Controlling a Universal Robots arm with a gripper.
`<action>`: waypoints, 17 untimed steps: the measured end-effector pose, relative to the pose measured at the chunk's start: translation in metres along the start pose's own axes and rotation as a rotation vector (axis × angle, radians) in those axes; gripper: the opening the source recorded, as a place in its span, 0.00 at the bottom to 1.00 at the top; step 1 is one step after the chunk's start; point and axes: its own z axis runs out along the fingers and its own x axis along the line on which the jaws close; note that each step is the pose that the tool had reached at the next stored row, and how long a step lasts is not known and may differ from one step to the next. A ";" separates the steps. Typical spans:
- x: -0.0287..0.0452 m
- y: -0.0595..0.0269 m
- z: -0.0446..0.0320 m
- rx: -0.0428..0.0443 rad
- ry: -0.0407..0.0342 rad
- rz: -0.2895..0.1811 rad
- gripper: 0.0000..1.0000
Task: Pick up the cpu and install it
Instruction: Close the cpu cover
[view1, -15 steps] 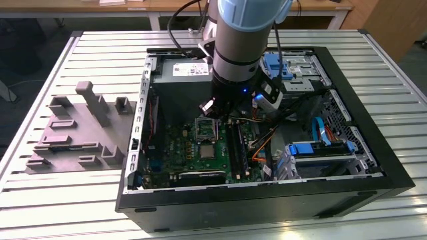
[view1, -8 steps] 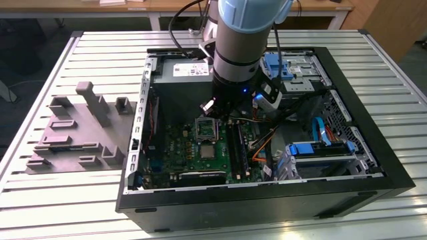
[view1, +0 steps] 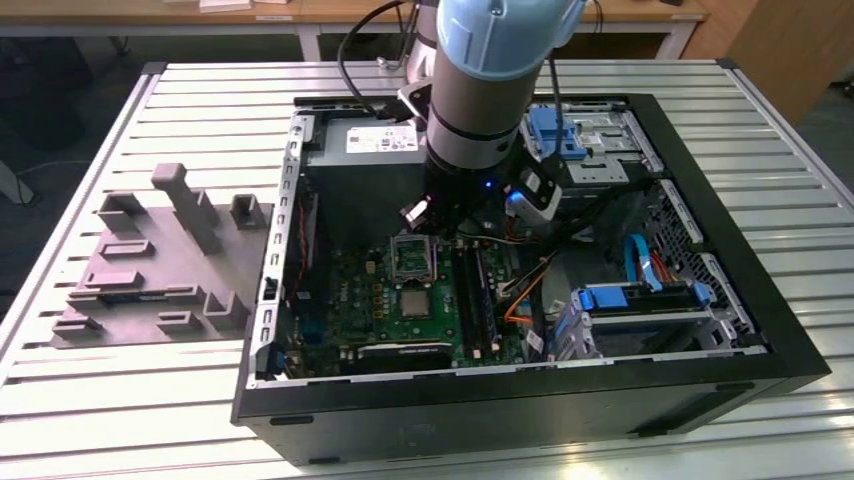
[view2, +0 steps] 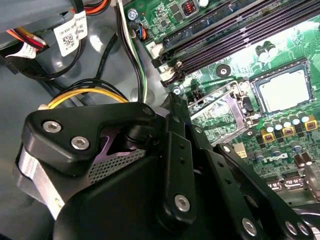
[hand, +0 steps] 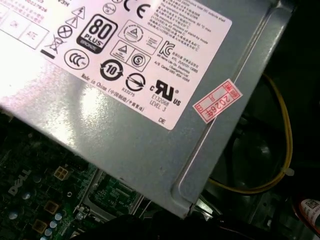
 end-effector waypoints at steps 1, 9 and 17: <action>0.0000 -0.0001 0.0004 0.0001 0.0003 -0.001 0.11; -0.0006 -0.0002 0.0032 0.0000 0.0010 -0.004 0.11; -0.0006 -0.0002 0.0035 -0.0001 0.0008 -0.004 0.11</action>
